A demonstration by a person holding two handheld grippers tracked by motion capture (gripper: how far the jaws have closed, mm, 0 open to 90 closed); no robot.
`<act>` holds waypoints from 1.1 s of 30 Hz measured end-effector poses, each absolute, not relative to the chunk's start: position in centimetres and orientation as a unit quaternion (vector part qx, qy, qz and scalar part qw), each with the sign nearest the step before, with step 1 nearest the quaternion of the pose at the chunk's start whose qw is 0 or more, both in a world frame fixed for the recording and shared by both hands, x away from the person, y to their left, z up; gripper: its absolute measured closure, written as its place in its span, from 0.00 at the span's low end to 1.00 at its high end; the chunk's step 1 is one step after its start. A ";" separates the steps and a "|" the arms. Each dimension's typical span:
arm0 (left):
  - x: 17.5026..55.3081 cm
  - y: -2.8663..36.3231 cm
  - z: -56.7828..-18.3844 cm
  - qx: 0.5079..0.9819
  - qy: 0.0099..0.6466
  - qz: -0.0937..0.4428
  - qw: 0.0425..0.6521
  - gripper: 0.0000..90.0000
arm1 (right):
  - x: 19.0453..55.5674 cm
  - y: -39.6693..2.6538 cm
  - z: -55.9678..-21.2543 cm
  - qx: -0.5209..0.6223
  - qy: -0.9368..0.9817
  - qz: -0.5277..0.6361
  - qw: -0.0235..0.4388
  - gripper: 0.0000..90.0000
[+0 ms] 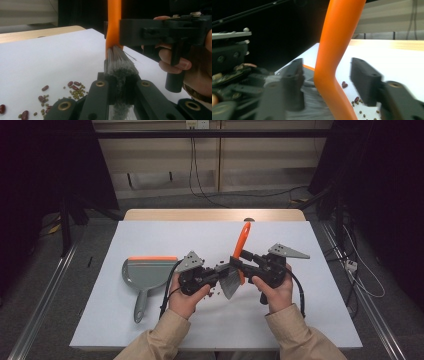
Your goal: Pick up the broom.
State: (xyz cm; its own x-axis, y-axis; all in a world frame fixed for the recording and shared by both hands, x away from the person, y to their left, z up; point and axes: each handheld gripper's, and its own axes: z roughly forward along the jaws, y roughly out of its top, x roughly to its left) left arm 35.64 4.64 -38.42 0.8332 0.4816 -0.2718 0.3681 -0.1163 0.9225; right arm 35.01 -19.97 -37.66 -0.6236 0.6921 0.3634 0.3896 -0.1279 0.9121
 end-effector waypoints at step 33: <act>36.2 6.0 -37.6 0.745 0.277 0.043 0.605 0.95 | 35.8 -21.5 -41.1 0.358 0.682 0.633 0.076 0.37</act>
State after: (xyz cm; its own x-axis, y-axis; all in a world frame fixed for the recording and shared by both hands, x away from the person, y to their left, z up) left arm 36.19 5.97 -37.64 0.8426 0.4650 -0.2715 0.3608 -0.1131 0.9258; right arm 35.85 -21.54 -41.09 -0.7317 0.5852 0.3495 0.3922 -0.0580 0.9181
